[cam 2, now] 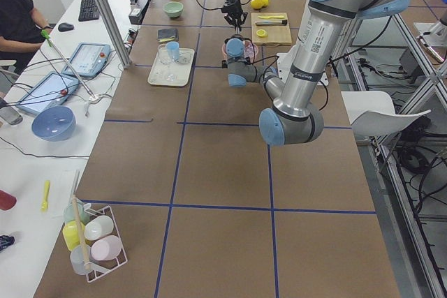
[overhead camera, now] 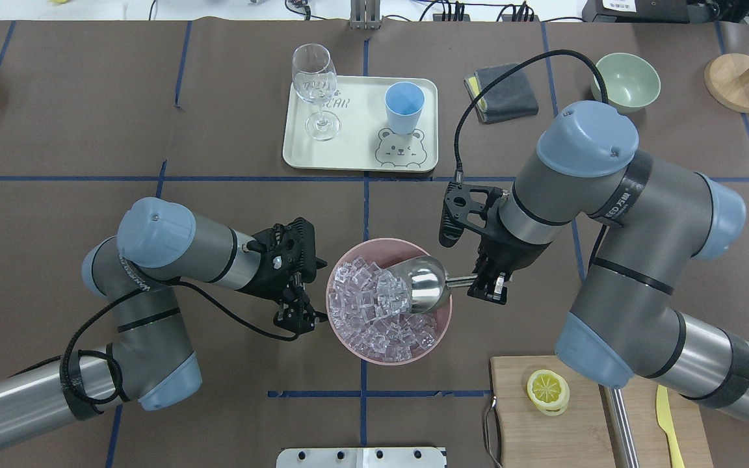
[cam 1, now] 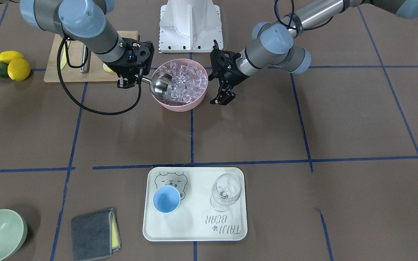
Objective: Put ice in cup with scoop
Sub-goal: 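Drag the scoop through the ice and tilt it up to load cubes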
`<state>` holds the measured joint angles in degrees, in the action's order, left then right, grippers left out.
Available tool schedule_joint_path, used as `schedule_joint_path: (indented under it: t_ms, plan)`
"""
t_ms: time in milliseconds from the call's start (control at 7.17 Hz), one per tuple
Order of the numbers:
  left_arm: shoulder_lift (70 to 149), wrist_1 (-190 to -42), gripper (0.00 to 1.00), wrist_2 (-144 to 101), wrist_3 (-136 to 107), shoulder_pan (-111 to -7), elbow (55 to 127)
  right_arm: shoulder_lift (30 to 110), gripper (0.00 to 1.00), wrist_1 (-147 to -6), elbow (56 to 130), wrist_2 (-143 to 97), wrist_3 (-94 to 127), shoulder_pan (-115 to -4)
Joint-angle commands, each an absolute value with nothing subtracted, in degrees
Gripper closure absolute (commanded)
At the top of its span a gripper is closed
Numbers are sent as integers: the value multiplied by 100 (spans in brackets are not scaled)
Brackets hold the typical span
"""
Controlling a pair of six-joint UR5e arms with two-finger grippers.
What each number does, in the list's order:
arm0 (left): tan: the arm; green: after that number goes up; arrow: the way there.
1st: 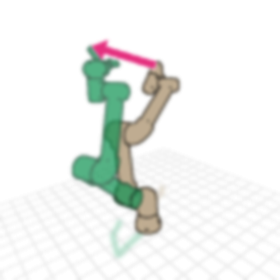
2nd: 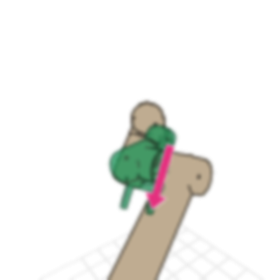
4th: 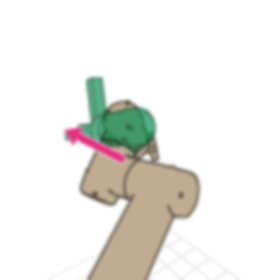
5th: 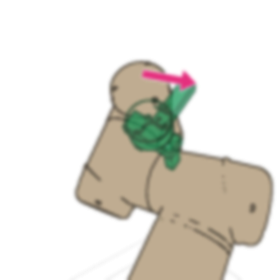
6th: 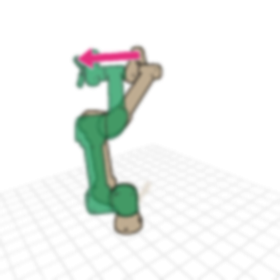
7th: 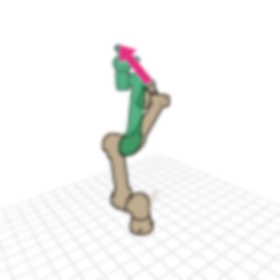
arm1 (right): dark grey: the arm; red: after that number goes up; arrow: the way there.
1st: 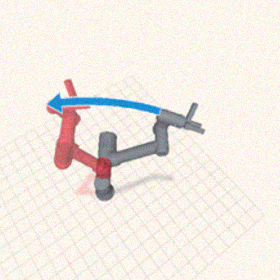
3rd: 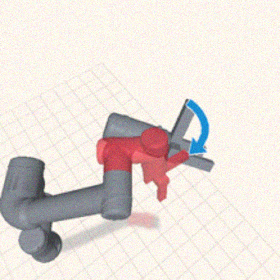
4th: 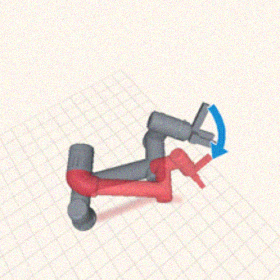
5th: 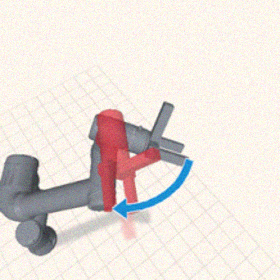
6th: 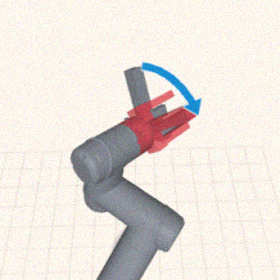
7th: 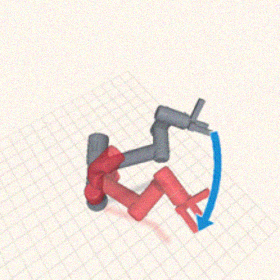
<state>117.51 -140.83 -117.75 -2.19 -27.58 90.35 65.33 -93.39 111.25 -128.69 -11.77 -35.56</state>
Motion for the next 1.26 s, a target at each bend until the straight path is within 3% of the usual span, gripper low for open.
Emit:
schedule_joint_path:
  t_ms: [0, 419, 1116]
  plan:
    - [11751, -14080, 0, -11777, -220, -2760, 9035, 6565, 100, -9255, 11127, -13059, -1178, -3673]
    - [11751, -14063, 0, -11777, -220, -2760, 9044, 6977, 100, -8449, 11074, -13288, -1160, -3735]
    - [11821, -14019, 0, -11777, -220, -2760, 9044, 7005, 100, -8289, 11022, -13843, -1169, -3929]
